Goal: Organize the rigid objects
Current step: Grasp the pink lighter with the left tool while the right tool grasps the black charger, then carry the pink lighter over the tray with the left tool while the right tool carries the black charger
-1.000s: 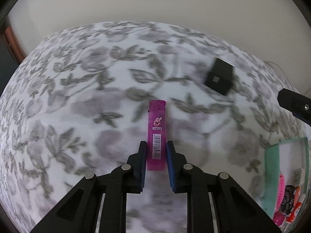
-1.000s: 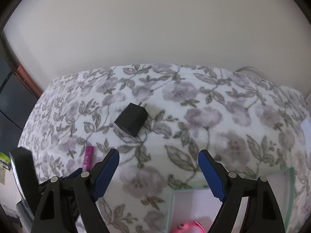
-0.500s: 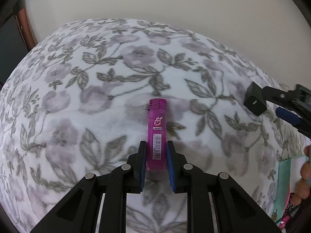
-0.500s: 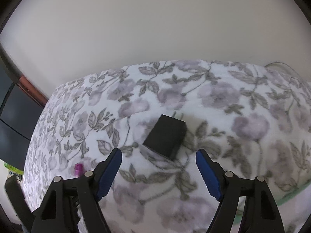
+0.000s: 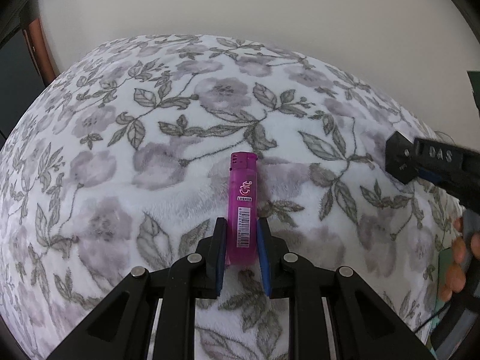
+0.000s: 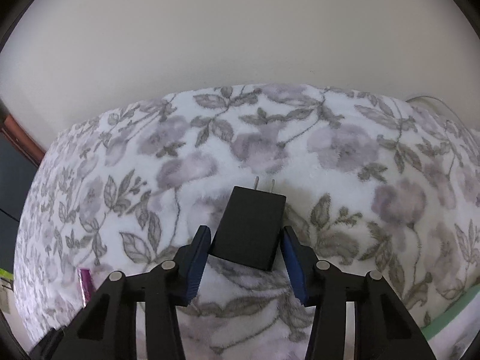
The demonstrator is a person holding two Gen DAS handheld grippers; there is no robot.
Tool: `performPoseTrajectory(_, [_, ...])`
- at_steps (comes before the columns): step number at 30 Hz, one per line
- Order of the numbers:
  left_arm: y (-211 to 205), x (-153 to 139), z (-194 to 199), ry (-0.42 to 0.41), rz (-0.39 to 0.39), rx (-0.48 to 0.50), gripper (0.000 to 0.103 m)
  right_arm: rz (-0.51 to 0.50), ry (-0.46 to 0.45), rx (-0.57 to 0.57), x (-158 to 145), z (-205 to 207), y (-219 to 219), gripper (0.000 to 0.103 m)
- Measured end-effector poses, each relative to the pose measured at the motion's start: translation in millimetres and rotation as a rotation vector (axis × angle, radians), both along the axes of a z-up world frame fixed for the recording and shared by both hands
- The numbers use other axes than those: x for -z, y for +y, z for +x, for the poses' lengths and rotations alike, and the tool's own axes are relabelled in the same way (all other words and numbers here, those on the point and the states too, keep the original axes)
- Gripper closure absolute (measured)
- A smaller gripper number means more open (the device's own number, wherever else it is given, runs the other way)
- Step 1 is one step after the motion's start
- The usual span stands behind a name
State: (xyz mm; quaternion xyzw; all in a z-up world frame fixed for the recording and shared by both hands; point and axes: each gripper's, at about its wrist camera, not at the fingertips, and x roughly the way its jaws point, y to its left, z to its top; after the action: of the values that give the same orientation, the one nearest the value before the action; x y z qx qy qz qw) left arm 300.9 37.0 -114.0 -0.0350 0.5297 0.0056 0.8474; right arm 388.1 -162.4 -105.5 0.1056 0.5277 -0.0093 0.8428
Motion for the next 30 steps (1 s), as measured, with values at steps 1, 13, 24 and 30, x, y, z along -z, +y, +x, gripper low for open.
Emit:
performPoseTrajectory(1, [-2, 0, 1, 0.002, 0.013, -0.001, 0.082, -0.009, 0.004, -0.008, -1, -3, 0, 0.053])
performPoseTrajectory(13, [-19, -2, -7, 0.060, 0.118, -0.018, 0.083, -0.032, 0.079, -0.075, 2, -63, 0, 0.059])
performPoseTrajectory(24, [-34, -12, -58, 0.172, 0.078, -0.045, 0.083, 0.032, 0.045, -0.078, -33, -145, -11, 0.059])
performPoseTrajectory(30, [-57, -42, -92, 0.153, 0.050, -0.025, 0.083, 0.050, -0.024, -0.072, -68, -189, -20, 0.059])
